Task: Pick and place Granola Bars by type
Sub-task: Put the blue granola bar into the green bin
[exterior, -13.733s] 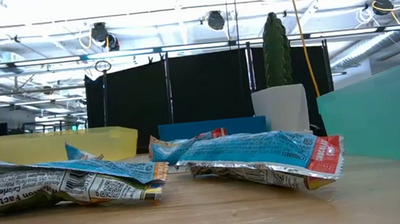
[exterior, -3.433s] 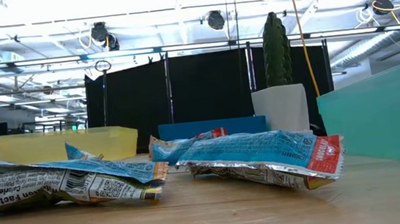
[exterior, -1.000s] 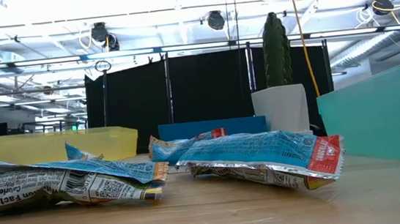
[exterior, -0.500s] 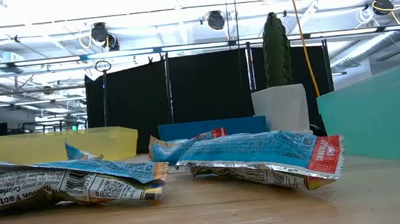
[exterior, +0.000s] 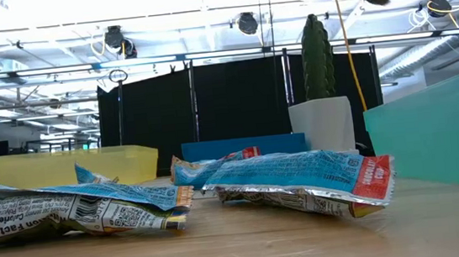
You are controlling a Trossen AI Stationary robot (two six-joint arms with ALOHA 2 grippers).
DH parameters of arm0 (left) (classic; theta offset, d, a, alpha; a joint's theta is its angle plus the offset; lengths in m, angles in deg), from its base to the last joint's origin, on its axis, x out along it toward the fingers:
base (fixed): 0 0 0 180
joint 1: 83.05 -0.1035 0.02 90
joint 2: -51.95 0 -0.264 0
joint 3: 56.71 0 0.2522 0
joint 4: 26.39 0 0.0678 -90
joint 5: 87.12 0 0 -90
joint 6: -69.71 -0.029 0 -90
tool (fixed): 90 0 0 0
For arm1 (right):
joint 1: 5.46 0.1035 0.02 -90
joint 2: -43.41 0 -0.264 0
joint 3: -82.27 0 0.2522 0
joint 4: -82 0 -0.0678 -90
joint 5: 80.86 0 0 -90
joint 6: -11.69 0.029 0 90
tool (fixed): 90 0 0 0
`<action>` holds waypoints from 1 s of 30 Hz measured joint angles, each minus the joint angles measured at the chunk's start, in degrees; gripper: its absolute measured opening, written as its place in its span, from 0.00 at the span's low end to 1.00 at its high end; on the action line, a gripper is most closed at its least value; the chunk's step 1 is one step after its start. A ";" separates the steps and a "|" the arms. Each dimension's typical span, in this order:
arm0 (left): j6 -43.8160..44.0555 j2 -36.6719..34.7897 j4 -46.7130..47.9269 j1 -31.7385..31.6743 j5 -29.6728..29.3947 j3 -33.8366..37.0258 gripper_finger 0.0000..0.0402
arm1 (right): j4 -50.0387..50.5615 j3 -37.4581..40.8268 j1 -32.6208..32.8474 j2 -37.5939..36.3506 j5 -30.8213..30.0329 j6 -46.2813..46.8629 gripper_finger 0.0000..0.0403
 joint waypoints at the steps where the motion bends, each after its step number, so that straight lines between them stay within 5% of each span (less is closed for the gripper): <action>1: -0.02 -0.32 0.26 0.00 -0.01 -0.02 0.88 | 0.77 0.00 0.88 0.80 0.09 2.15 0.02; 5: 0.19 -1.00 0.91 0.00 0.07 0.02 0.88 | 3.66 0.00 3.48 4.03 3.11 9.32 0.02; 19: 1.33 -2.81 1.20 0.35 1.20 0.02 0.87 | 4.43 1.94 3.95 11.47 13.65 11.36 0.02; 30: 1.70 -2.75 1.29 0.35 1.27 0.02 0.88 | -6.26 9.96 4.21 11.59 15.47 12.17 0.02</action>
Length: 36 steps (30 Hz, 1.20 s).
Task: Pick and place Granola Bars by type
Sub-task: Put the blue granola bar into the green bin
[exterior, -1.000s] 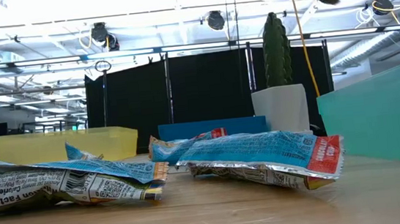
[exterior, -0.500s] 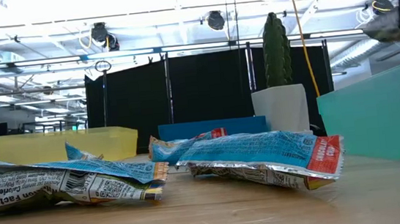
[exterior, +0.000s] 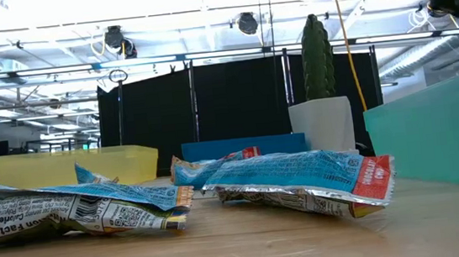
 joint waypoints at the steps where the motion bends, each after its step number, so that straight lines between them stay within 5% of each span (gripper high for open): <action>1: 0.00 0.00 -0.02 0.00 0.00 0.00 0.88 | -1.11 0.73 0.00 0.01 0.32 0.01 0.02; 19: 1.18 0.00 -0.04 0.00 0.00 0.00 0.88 | -7.41 6.00 0.37 0.00 2.66 -0.02 0.01; 36: 0.86 0.02 -0.07 -0.02 0.74 0.00 0.88 | -7.53 6.75 0.37 0.00 5.50 -0.02 0.18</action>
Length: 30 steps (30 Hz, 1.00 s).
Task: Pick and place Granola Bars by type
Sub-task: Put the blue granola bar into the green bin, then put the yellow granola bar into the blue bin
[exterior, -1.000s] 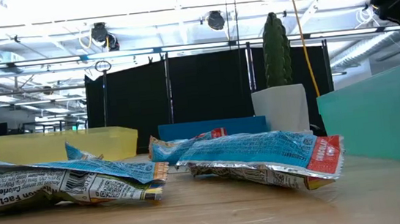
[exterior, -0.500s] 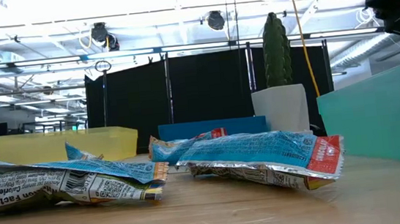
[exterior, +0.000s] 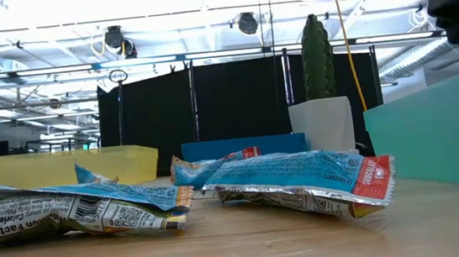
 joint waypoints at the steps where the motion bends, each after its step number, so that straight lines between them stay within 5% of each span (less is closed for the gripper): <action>1: 0.02 0.00 0.00 0.00 0.20 0.00 0.88 | -0.45 0.30 0.00 0.00 0.00 0.00 0.19; 13: 0.06 0.00 0.00 0.00 0.78 0.00 0.88 | -8.98 4.62 0.00 -0.02 -0.02 1.14 0.37; 30: -0.21 0.00 -0.13 -0.02 0.79 0.00 0.88 | -7.31 4.67 0.35 -10.31 -4.90 0.31 0.39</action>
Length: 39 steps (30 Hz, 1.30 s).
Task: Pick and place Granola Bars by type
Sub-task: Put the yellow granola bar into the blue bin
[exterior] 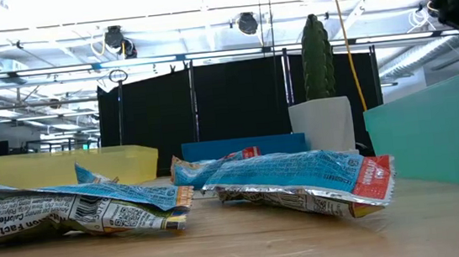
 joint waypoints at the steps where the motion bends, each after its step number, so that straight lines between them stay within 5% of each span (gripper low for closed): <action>1: -0.17 0.00 -0.06 0.00 0.00 0.00 0.88 | 0.24 0.00 0.00 -1.23 -0.07 -0.36 0.39; 8: -0.47 0.00 -0.38 0.00 0.00 0.00 0.88 | -0.30 0.00 -0.07 -9.01 -1.84 -4.45 0.39; 14: -0.52 0.00 -0.38 0.00 0.00 0.00 0.88 | -2.46 0.00 -0.09 -15.49 -10.37 -11.75 0.39; 29: 1.09 0.02 -4.88 0.00 -0.12 0.00 0.88 | -8.01 0.00 -0.13 -29.85 -30.50 -59.93 0.39; 39: 2.80 0.02 -5.51 0.04 -0.20 0.00 0.88 | -7.22 3.34 -0.13 -37.13 -37.23 -78.78 0.39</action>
